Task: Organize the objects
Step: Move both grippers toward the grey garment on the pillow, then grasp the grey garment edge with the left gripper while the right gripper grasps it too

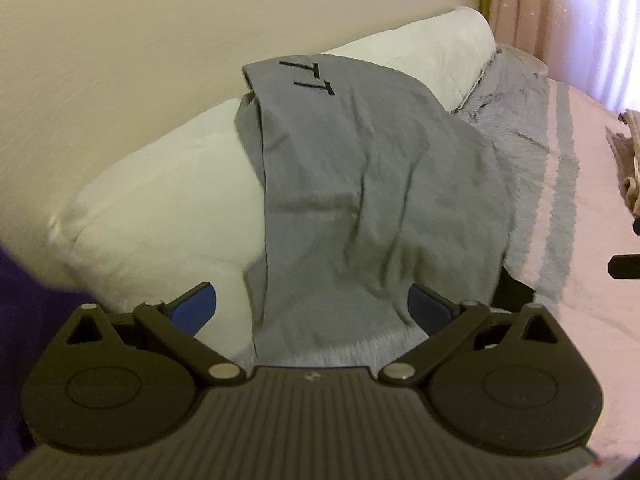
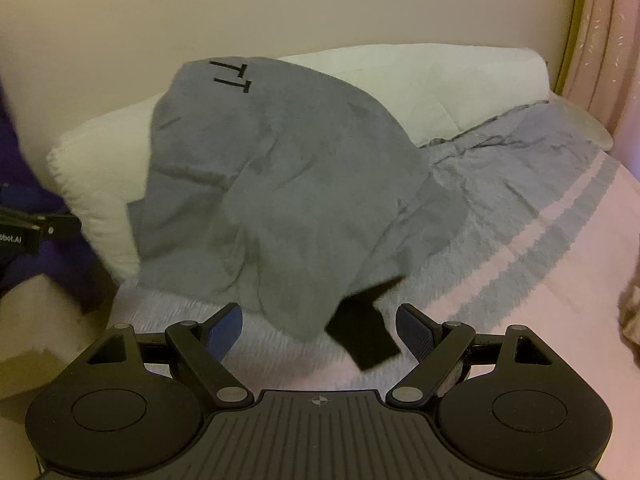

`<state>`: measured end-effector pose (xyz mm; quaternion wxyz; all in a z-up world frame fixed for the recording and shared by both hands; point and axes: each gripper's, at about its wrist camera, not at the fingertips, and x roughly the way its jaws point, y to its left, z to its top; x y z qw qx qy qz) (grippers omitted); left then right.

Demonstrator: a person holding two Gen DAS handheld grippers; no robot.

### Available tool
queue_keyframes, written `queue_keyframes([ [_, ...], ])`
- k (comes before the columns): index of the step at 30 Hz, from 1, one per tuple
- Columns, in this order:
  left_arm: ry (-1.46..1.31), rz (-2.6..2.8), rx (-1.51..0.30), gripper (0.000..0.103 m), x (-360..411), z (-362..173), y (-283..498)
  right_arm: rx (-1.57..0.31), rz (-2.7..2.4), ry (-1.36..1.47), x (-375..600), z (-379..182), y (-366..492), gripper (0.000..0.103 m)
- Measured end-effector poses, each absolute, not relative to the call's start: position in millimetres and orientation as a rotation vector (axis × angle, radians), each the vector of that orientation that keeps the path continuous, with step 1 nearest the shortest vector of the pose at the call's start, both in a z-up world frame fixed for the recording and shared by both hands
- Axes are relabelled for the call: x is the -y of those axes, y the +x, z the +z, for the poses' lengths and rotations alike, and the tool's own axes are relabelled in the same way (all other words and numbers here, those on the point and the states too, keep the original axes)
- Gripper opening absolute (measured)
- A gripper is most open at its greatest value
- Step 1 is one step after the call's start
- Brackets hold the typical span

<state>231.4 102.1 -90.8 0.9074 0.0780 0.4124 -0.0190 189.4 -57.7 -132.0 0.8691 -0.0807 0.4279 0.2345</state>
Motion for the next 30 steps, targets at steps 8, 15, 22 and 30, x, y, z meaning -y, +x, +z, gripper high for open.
queue_keyframes([
  [8,0.205,-0.090,-0.800,0.094,-122,-104,338,-0.904,0.499,-0.205,25,-166,275,0.081],
  [15,0.257,-0.116,-0.753,0.089,-127,-117,412,-0.965,0.472,-0.182,26,-231,344,0.081],
  [22,0.302,-0.132,-0.745,0.080,-123,-133,436,-1.020,0.367,-0.026,43,-288,392,0.081],
  [30,0.359,-0.105,-0.718,0.015,-117,-129,435,-1.005,0.342,-0.018,35,-280,396,0.023],
])
